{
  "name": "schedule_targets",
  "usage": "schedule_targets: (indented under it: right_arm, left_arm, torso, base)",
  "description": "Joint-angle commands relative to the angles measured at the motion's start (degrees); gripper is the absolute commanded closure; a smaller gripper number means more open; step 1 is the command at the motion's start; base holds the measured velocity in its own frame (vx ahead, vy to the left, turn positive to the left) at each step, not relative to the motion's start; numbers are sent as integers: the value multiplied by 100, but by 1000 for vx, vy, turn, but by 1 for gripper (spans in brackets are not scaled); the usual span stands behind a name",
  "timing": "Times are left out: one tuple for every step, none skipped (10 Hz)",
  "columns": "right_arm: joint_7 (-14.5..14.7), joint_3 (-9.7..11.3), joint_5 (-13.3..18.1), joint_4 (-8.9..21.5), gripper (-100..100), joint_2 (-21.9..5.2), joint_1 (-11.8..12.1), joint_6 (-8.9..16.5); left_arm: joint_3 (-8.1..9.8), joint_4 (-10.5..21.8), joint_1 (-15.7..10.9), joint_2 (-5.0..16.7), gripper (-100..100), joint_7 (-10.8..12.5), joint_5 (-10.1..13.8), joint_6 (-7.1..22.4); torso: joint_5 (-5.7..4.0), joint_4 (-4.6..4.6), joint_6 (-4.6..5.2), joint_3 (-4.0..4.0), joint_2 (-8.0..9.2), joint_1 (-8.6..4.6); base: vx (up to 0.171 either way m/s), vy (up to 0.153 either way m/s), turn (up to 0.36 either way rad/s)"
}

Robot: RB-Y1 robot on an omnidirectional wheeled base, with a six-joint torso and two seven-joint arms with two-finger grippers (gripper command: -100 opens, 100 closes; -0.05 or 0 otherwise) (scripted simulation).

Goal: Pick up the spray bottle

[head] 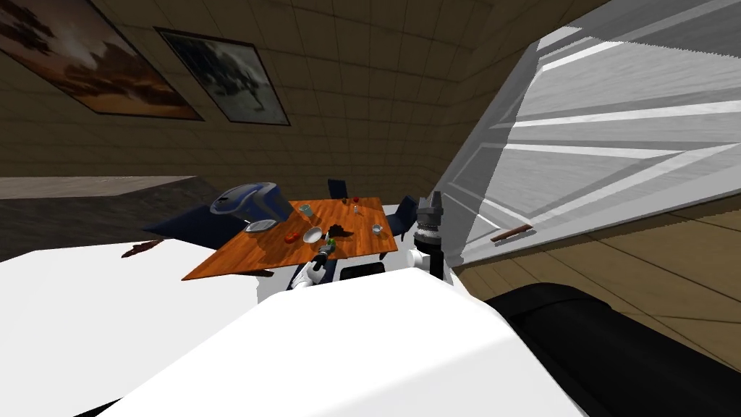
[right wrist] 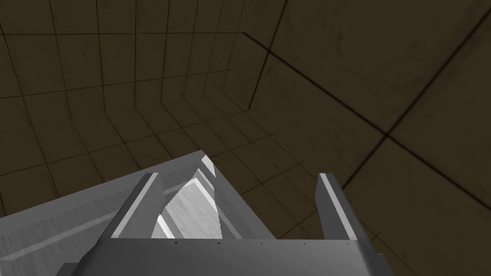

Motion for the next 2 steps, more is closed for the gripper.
schedule_targets:
  right_arm:
    - [0, 0, 0, 0, 0, 0, 0, 0]
    - [0, -1, 0, 0, 0, 0, 2, 0]
  left_arm:
    - [0, 0, 0, 0, 100, 0, 0, 0]
    - [20, 12, -12, -9, 0, -13, 9, 7]
  torso:
    - [0, 0, 0, 0, 0, 0]
    - [-3, -2, -10, -5, -11, 2]
  base:
    - [-54, 0, -81]
    - [-9, -1, 13]
